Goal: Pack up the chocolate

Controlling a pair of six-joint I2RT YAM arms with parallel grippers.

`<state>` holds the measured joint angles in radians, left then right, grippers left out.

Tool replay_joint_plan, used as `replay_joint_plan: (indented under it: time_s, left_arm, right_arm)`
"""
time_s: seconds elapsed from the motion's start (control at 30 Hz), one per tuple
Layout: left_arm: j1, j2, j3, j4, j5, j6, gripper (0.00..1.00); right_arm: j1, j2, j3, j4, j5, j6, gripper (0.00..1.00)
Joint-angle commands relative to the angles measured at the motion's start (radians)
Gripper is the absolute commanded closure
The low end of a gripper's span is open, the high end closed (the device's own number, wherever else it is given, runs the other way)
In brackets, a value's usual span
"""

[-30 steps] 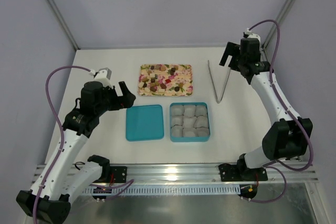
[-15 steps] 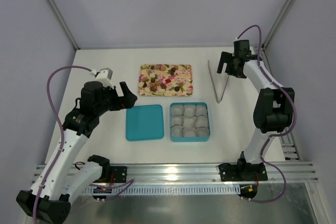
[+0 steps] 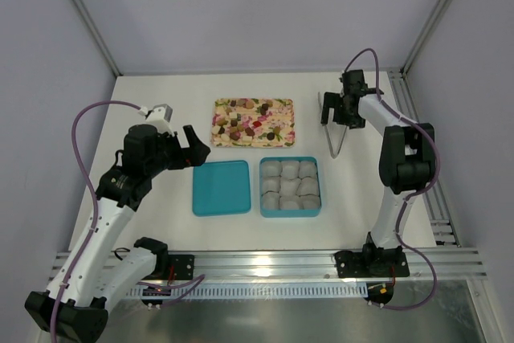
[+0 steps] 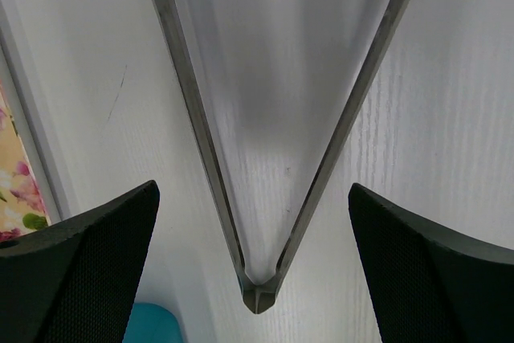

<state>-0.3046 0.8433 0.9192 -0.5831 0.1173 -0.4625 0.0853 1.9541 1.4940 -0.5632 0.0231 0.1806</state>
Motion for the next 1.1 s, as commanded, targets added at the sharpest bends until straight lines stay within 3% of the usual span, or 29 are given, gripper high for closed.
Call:
replay_joint_plan:
  time_s: [0.0,0.43,1.07]
  left_arm:
    - [0.004,0.0,0.0,0.035,0.01,0.007,0.0]
    - [0.004,0.011,-0.002,0.034,0.001,0.007,0.0]
    - [0.004,0.014,-0.002,0.029,-0.015,0.005,0.0]
  right_arm:
    - [0.016,0.034,0.009,-0.001,0.02,-0.017,0.0]
    - [0.018,0.092,0.022,-0.017,0.023,-0.001,0.02]
    - [0.019,0.137,0.054,-0.049,0.041,0.013,0.26]
